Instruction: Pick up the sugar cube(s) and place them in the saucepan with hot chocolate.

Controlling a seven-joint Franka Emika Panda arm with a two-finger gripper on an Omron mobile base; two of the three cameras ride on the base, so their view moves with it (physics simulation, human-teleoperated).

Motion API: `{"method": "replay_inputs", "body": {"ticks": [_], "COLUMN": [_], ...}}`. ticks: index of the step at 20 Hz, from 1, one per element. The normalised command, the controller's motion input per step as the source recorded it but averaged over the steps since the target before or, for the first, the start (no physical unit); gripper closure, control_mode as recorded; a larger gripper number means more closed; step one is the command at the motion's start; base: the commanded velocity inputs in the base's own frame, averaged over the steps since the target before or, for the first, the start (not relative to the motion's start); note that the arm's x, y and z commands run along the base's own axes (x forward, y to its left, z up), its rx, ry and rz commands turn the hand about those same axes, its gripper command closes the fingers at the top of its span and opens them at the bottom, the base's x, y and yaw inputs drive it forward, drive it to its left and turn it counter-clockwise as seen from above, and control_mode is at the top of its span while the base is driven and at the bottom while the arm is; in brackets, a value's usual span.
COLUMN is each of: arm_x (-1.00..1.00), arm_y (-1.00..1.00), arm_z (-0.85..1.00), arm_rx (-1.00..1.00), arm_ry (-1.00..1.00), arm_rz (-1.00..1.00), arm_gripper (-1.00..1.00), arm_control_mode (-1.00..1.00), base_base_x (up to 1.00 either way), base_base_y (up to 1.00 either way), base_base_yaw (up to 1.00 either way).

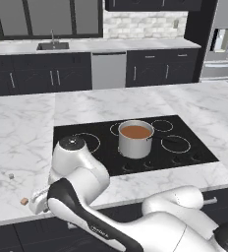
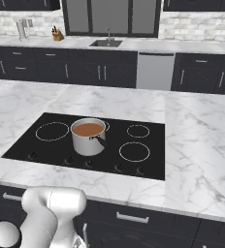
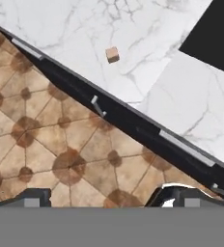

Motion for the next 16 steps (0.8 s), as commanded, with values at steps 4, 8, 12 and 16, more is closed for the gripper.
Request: {"method": "replay_inputs", "body": {"ticks": [4,8,12,16], "arm_x": [0.50,0.53,0.39,0.43], "arm_y": [0.34,0.52,0.54,0.54], "arm_z": [-0.28,0.00,0.00,-0.01], "arm_rx": [0.08,0.00,-0.04,-0.08], "arm_ry": [-0.01,0.03,0.08,0.10], "arm_rz": [-0.23,-0.14,-0.05,-0.04], "arm_gripper": [-1.00,-1.00,-1.00,-1.00], "arm_control_mode": [-1.00,-1.00,-1.00,-1.00], "base_base_x": [0.00,0.00,0.00,0.00], "base_base_y": [0.00,0.00,0.00,0.00], "base_base_yaw": [0.00,0.00,0.00,0.00]}}
